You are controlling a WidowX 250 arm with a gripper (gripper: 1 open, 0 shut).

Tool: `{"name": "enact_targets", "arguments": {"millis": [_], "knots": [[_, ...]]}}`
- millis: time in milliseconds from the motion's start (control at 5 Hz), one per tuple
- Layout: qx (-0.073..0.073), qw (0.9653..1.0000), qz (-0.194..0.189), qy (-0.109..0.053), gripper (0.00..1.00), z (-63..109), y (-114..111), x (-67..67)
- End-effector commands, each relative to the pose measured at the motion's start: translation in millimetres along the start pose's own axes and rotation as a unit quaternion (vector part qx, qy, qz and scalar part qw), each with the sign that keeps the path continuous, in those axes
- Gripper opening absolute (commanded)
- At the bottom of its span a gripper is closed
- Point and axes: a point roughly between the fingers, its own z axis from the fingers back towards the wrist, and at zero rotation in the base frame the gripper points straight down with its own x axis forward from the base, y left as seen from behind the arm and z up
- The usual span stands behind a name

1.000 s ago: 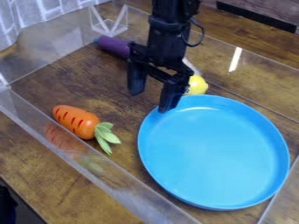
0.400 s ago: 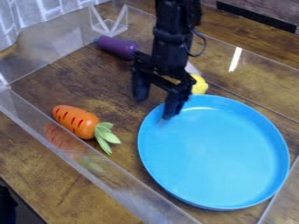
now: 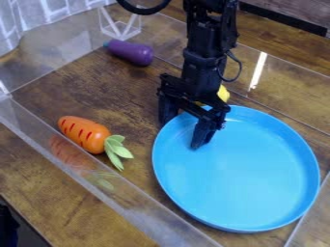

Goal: Remove the purple eggplant from the blue tray and put it on the table

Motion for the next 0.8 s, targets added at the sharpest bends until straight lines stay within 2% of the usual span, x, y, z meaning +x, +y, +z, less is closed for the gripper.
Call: {"name": "enact_targets", "arguments": {"millis": [0, 600], "knots": [[0.002, 0.9998, -0.012, -0.015, 1.0, 6.0, -8.6, 8.0], [0.002, 0.9999, -0.009, -0.007, 1.0, -0.8, -3.5, 17.0]]}}
